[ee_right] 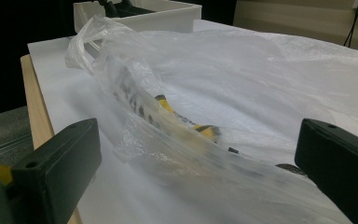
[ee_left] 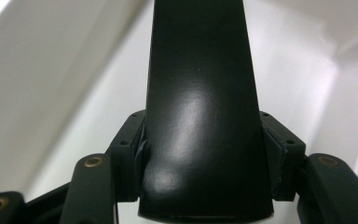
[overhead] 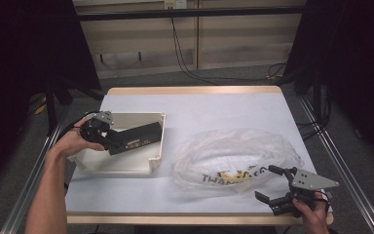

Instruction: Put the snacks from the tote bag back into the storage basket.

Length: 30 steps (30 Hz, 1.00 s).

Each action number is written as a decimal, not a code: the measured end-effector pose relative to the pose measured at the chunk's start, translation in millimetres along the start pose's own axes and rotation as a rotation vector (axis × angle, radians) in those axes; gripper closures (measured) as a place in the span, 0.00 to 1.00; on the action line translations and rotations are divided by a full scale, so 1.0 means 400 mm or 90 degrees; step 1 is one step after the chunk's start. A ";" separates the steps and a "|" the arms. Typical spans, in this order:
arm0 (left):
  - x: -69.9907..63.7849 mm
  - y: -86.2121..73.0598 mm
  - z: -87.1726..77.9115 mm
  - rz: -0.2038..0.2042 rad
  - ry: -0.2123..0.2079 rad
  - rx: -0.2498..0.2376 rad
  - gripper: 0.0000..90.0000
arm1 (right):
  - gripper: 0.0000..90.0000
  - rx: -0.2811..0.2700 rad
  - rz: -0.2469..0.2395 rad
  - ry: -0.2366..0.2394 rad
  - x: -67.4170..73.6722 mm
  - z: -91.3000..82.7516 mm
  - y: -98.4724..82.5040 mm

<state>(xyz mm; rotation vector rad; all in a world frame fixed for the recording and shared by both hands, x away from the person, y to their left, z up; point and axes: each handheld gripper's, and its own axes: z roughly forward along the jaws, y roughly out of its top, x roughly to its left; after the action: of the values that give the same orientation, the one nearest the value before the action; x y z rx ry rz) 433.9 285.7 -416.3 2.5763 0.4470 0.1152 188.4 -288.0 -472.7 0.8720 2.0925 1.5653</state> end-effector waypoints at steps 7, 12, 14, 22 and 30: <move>0.006 0.011 0.009 0.009 0.008 0.039 0.48 | 0.00 0.001 -0.005 -0.004 0.000 0.001 0.000; 0.011 0.020 0.018 0.000 0.020 0.048 0.48 | 0.00 0.003 -0.010 -0.006 0.000 0.001 0.000; 0.010 0.017 0.020 -0.002 0.020 0.047 0.48 | 0.00 0.003 -0.012 -0.008 0.000 0.001 0.000; 0.016 0.022 0.028 -0.015 0.019 0.071 0.47 | 0.00 0.005 -0.015 -0.008 0.002 0.002 0.001; 0.024 0.018 0.043 -0.058 0.019 0.091 0.45 | 0.00 0.004 -0.015 -0.008 0.001 0.002 0.000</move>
<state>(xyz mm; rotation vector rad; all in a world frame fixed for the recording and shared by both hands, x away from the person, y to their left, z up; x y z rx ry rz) 447.9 274.8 -427.7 2.6905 0.6034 0.0919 188.8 -287.2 -472.8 0.8540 2.0928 1.5377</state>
